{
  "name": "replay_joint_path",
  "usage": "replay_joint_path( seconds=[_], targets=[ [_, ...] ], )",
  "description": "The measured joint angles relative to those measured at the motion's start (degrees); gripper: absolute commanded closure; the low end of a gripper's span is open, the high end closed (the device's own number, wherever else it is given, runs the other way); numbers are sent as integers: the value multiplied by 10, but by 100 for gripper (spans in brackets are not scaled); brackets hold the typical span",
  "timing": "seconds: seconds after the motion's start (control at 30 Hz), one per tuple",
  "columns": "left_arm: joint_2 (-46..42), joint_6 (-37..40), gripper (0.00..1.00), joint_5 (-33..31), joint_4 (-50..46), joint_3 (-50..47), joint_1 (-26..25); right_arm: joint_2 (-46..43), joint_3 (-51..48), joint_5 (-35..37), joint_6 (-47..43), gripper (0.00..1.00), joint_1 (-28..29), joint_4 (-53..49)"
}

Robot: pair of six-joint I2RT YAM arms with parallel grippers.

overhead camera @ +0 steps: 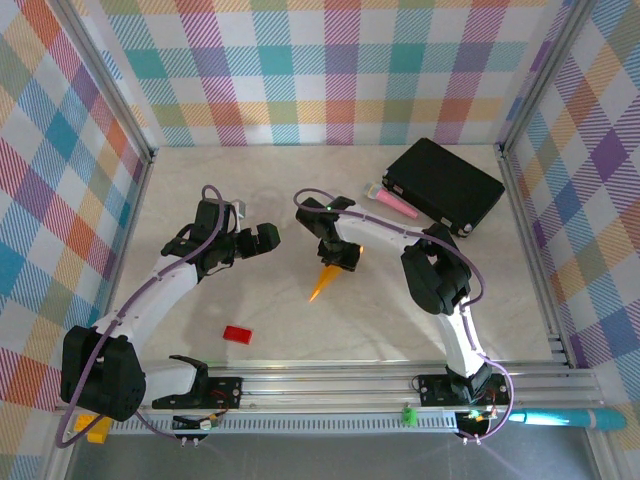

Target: Fold a paper plane with a square sheet of paper (pick it up from the middle)

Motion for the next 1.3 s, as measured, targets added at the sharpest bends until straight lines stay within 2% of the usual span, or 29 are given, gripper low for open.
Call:
replay_joint_path(
  seconds=[0.13, 0.33, 0.57, 0.8, 1.07, 1.3],
  targets=[
    [0, 0, 0, 0, 0, -2, 0, 0, -4, 0, 4, 78, 0, 2],
    [2, 0, 0, 0, 0, -3, 0, -7, -11, 7, 11, 100, 0, 5],
    [5, -3, 0, -1, 0, -3, 0, -30, -3, 31, -8, 100, 0, 3],
    [9, -20, 0, -2, 0, -3, 24, -43, 55, 22, -104, 100, 0, 34],
    [9, -49, 0, 4, 20, -8, 45, -76, 35, -101, -202, 100, -19, 174],
    [22, -65, 1, 6, 28, -10, 45, -79, -97, -211, -220, 100, -36, 322]
  ],
)
